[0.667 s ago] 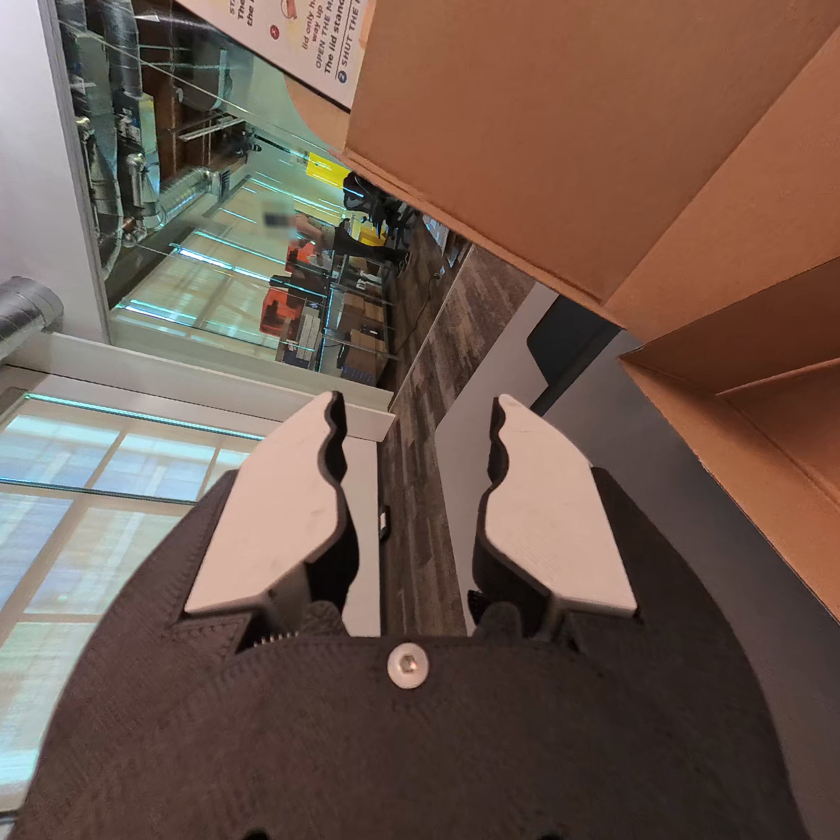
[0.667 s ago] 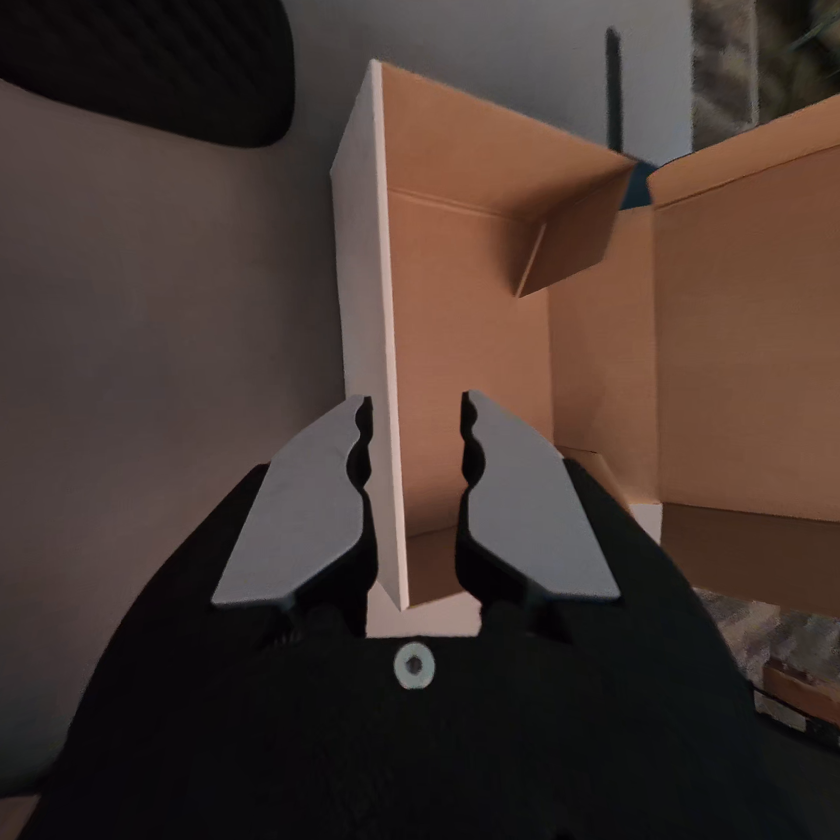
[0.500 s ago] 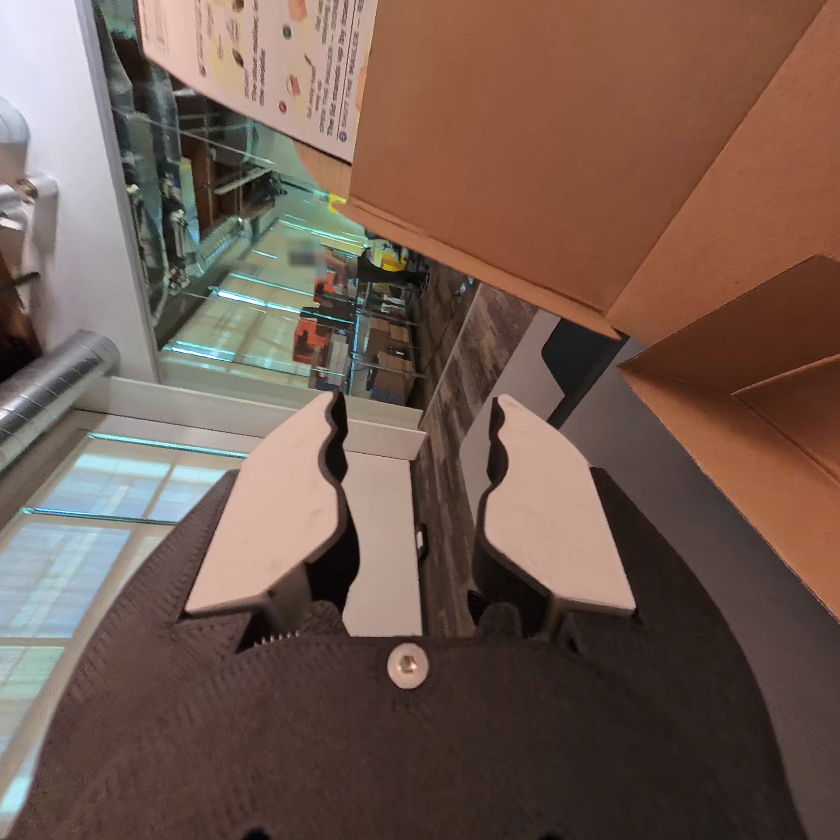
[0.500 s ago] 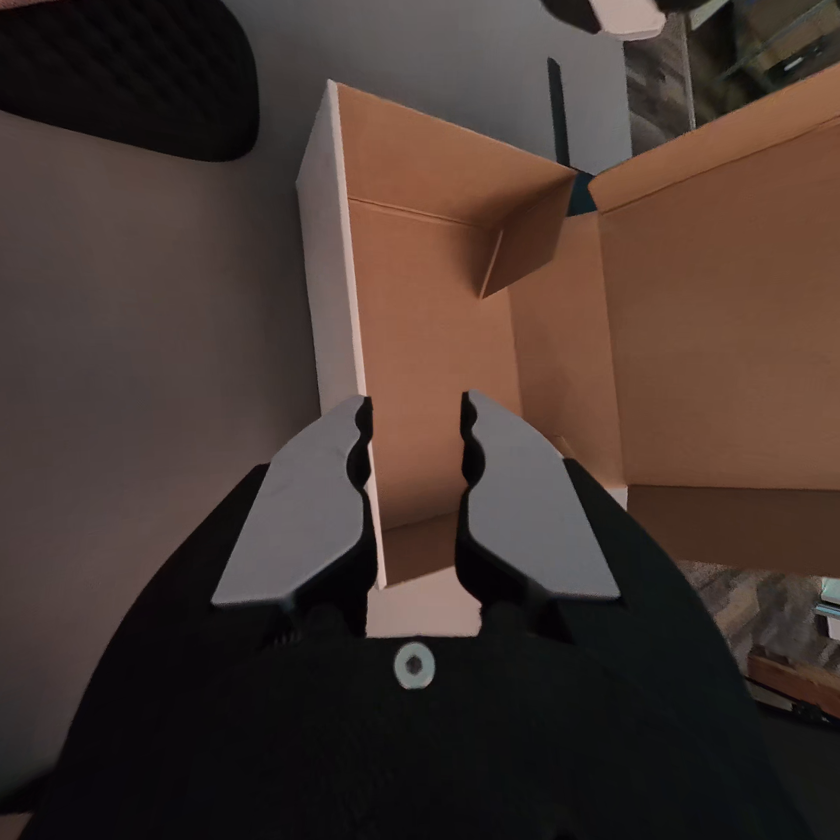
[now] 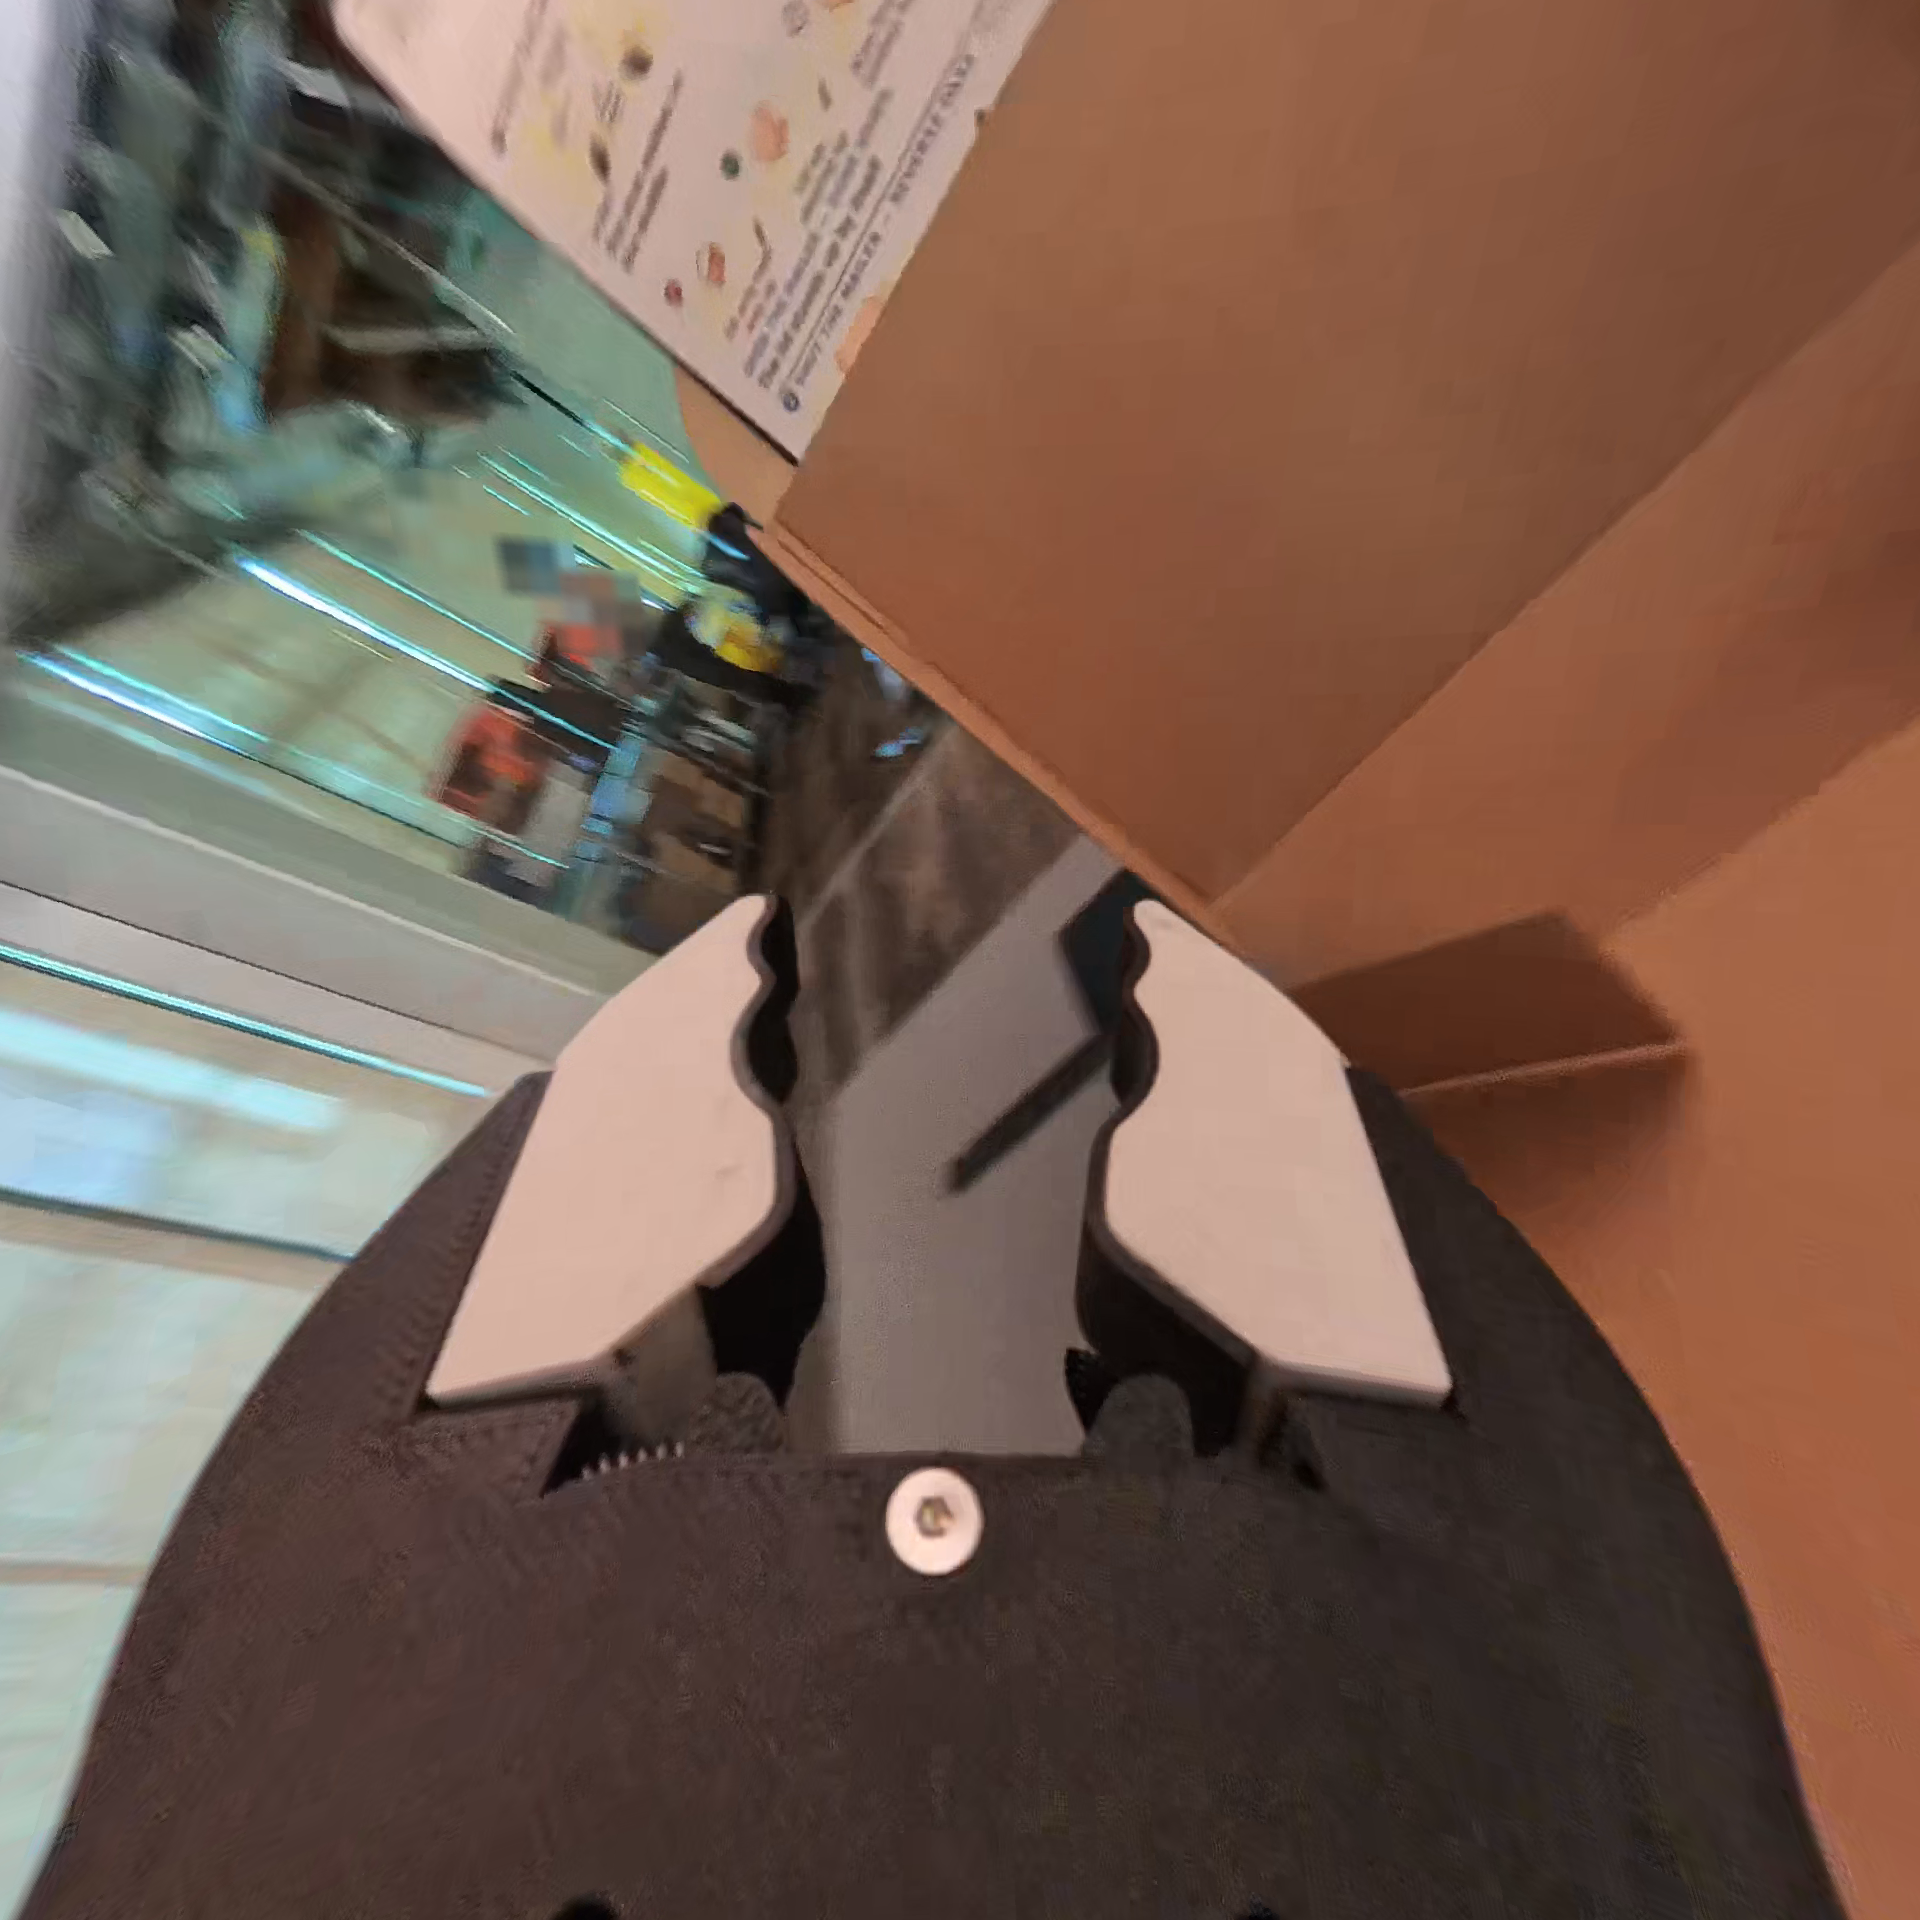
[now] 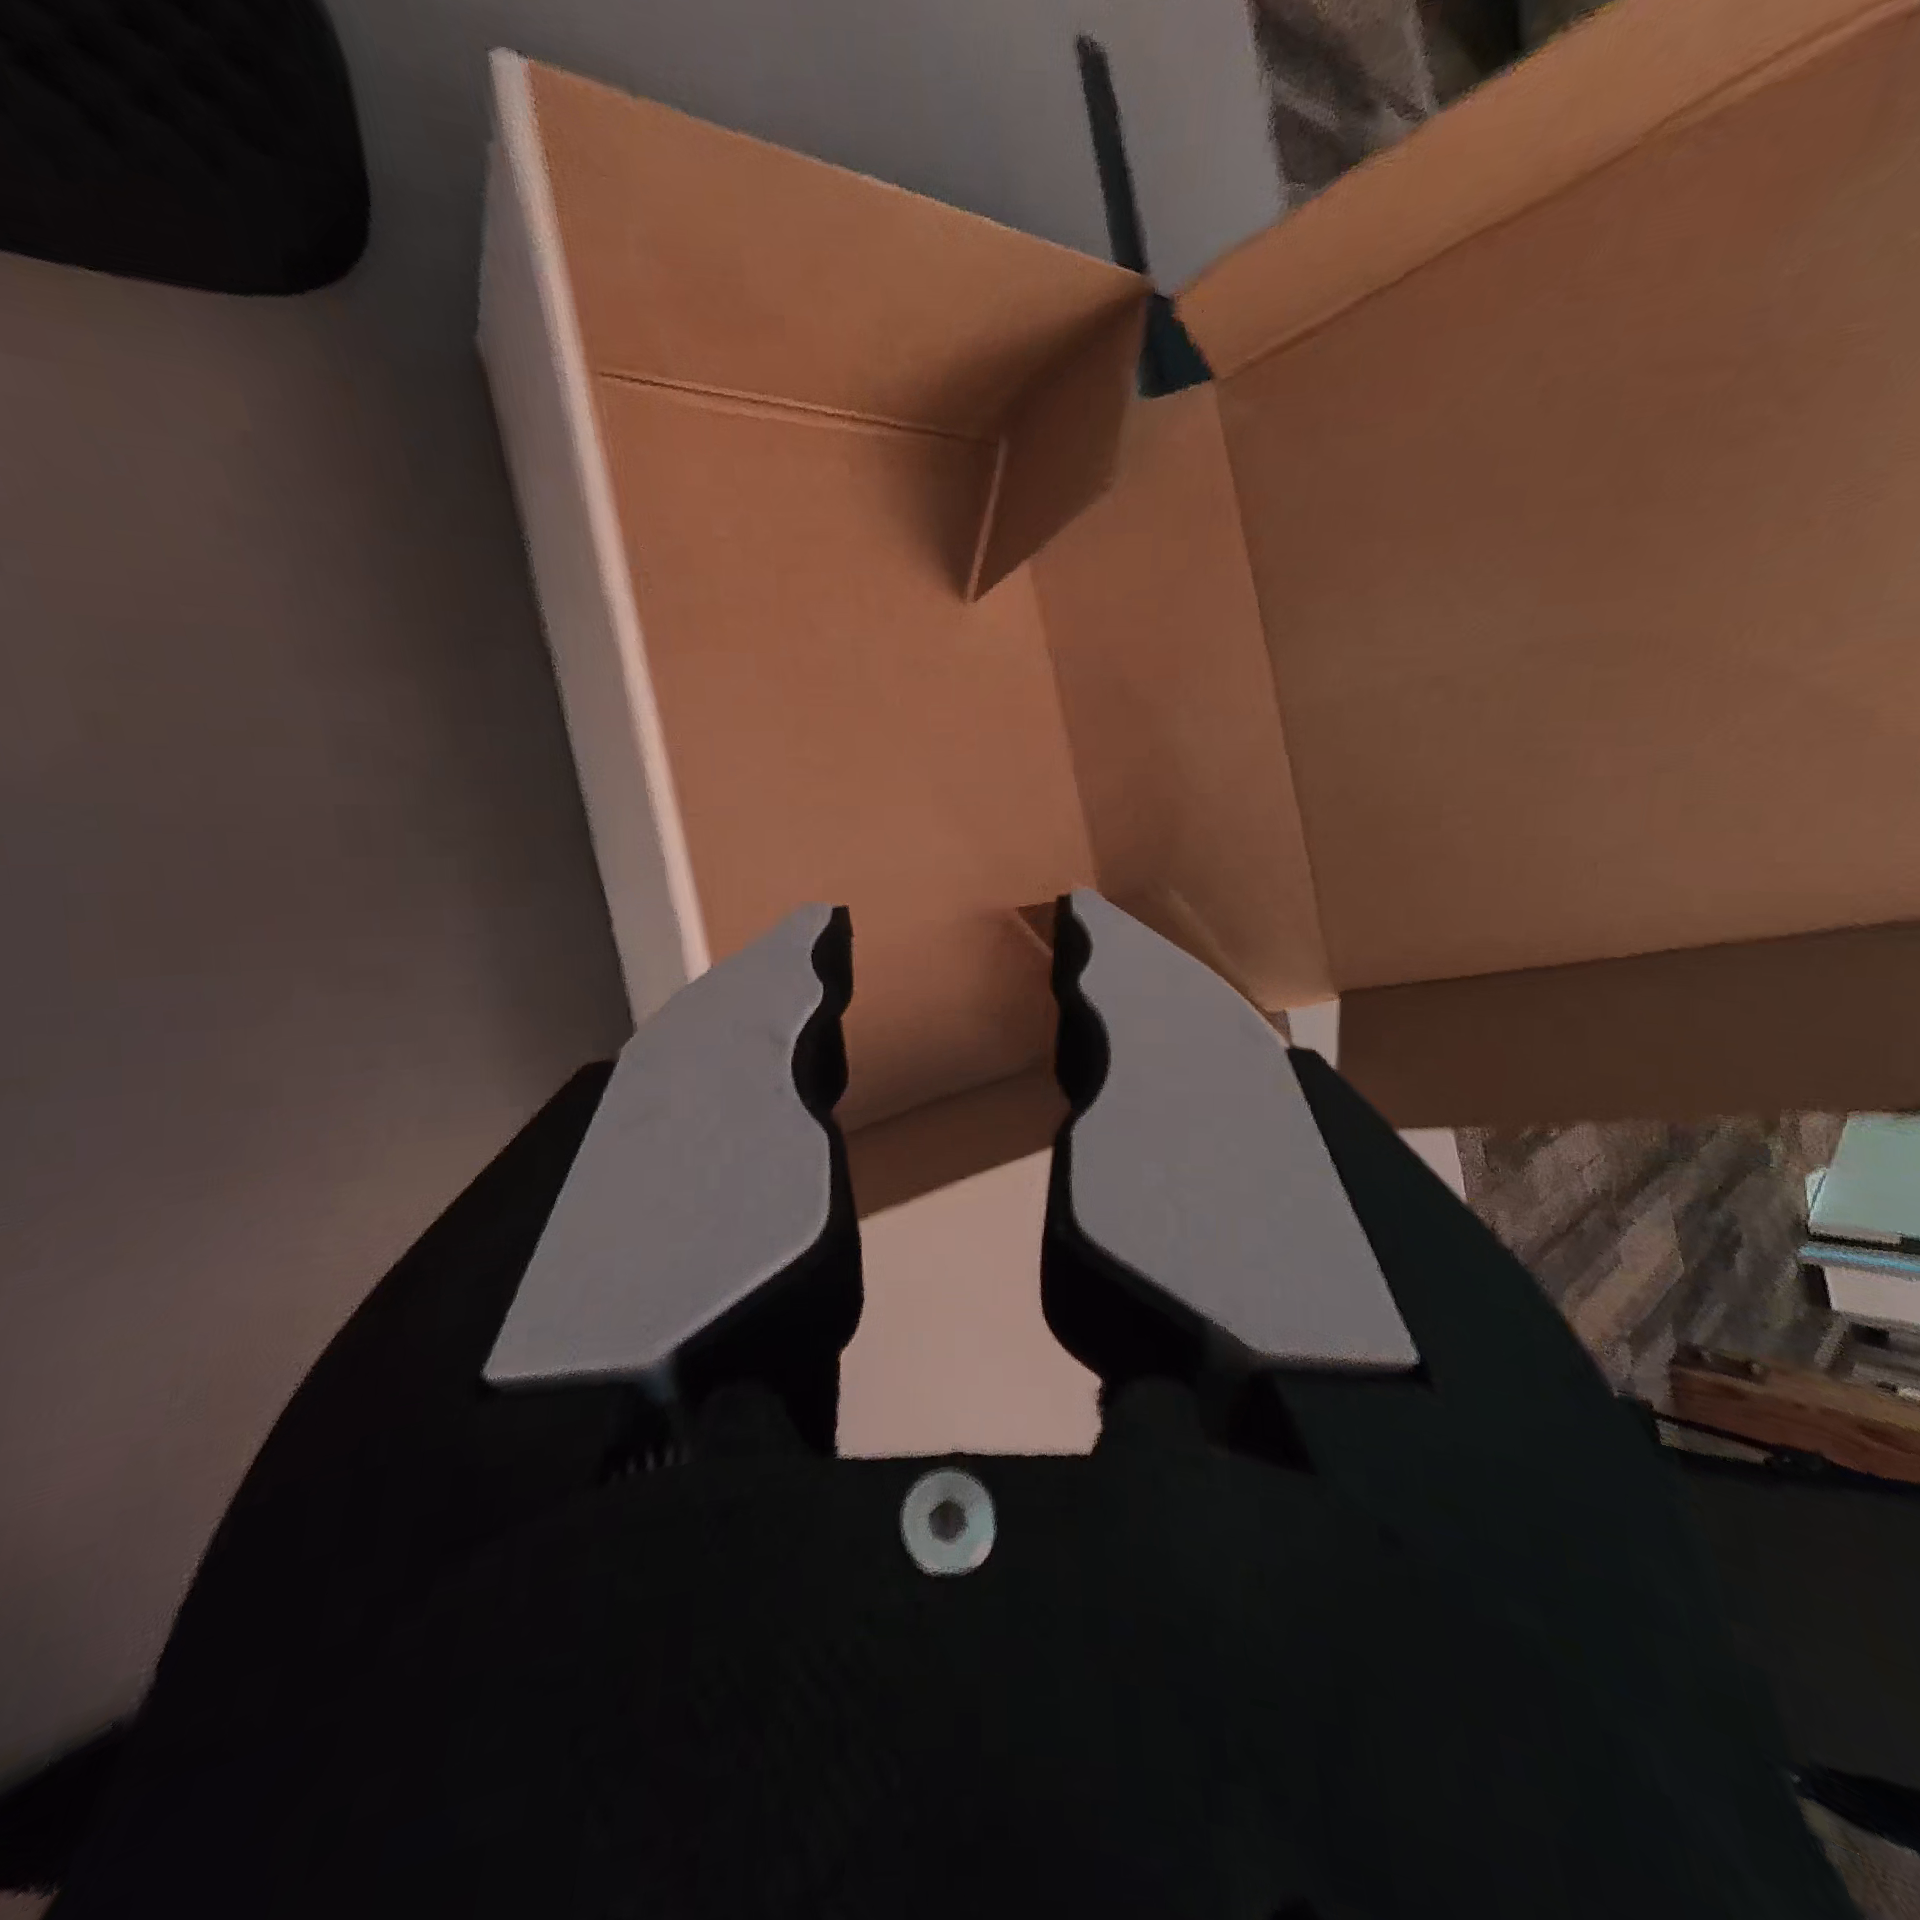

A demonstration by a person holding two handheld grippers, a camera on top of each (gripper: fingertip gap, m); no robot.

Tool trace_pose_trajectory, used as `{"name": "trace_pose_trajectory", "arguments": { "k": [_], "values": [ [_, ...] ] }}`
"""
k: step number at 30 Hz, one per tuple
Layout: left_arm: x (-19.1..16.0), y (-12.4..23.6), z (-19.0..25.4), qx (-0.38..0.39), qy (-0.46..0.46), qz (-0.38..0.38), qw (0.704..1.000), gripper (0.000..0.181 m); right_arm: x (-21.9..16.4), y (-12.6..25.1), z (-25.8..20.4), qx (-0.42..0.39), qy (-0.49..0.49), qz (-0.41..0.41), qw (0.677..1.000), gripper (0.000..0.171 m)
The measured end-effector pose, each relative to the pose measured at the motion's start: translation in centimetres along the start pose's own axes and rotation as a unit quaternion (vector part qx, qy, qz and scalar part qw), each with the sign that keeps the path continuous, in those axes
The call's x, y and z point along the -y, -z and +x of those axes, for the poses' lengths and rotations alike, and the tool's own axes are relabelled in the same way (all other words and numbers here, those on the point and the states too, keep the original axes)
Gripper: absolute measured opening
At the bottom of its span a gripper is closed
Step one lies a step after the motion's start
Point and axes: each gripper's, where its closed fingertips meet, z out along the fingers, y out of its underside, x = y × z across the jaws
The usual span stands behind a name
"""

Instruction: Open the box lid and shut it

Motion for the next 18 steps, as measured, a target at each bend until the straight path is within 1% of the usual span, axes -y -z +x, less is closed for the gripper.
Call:
{"name": "trace_pose_trajectory", "arguments": {
  "k": [1,2,4,6,8,10,11,13,15,18],
  "values": [
    [-0.1,-0.2,0.0,-0.031,0.066,0.009,0.997,0.06,-0.4,0.4,1.2,-0.015,-0.016,0.011,1.0,0.038],
    [0.0,-0.3,-0.1,-0.063,0.131,0.022,0.989,0.062,-0.7,0.8,2.6,-0.033,-0.037,0.029,0.998,0.038],
    [0.4,-0.2,-0.2,-0.124,0.245,0.056,0.96,0.062,-1.3,1.6,5.9,-0.072,-0.088,0.082,0.99,0.038],
    [0.6,-0.3,-0.5,-0.171,0.318,0.09,0.928,0.063,-2.5,2.1,9.5,-0.119,-0.144,0.141,0.972,0.038],
    [0.2,-0.8,-0.4,-0.202,0.361,0.106,0.904,0.062,-5.0,2.0,13.0,-0.178,-0.193,0.17,0.95,0.04],
    [-0.9,-1.9,0.2,-0.222,0.385,0.095,0.891,0.063,-8.1,0.9,15.2,-0.208,-0.244,0.173,0.931,0.046],
    [-1.5,-2.5,0.7,-0.23,0.391,0.082,0.888,0.064,-9.5,-0.1,15.7,-0.201,-0.27,0.171,0.926,0.051],
    [-2.6,-3.8,1.7,-0.24,0.397,0.059,0.884,0.067,-11.7,-2.0,16.2,-0.184,-0.318,0.174,0.914,0.051],
    [-3.1,-5.0,2.8,-0.248,0.402,0.046,0.88,0.068,-13.0,-3.5,16.8,-0.172,-0.364,0.185,0.897,0.051],
    [-3.7,-6.8,4.5,-0.256,0.394,0.017,0.882,0.072,-13.4,-5.0,18.2,-0.161,-0.418,0.218,0.867,0.051]
  ]
}}
